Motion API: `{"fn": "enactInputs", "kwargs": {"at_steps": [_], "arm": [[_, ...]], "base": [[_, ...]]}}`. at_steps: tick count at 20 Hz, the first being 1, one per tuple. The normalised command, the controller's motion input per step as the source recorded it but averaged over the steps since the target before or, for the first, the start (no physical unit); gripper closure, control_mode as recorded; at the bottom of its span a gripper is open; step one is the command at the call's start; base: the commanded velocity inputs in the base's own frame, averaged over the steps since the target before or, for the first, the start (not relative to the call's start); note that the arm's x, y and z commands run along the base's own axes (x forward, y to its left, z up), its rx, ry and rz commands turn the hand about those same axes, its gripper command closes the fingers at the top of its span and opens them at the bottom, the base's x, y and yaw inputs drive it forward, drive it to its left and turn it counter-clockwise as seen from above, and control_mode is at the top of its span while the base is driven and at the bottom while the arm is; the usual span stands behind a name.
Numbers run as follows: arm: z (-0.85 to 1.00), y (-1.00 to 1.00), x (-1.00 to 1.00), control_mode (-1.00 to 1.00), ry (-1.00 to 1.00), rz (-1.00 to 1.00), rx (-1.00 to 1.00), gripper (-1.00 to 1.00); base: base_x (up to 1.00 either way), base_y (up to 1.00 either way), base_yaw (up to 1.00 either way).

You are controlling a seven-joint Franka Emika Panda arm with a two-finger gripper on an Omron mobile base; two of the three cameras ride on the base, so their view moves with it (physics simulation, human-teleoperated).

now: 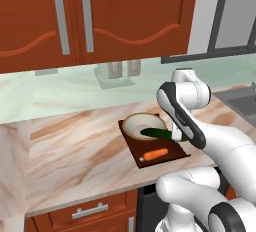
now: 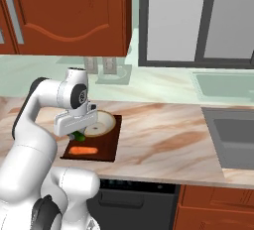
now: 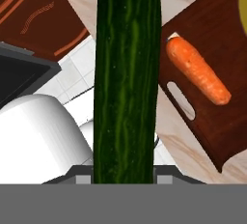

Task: Place the two vegetables and bowl onto the tray for setting up a vegetable dip station.

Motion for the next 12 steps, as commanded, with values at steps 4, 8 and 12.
{"fn": "enactInputs", "kwargs": {"at_steps": [4, 8, 12], "arm": [[0.00, 0.00, 0.00, 1.00, 0.00, 0.00, 0.00, 1.00], [0.00, 0.00, 0.00, 1.00, 0.00, 0.00, 0.00, 1.00], [0.00, 0.00, 0.00, 1.00, 0.00, 0.00, 0.00, 1.00]], "base": [[0.11, 0.08, 0.00], [0.00, 0.00, 0.00], [0.00, 0.00, 0.00]]}}
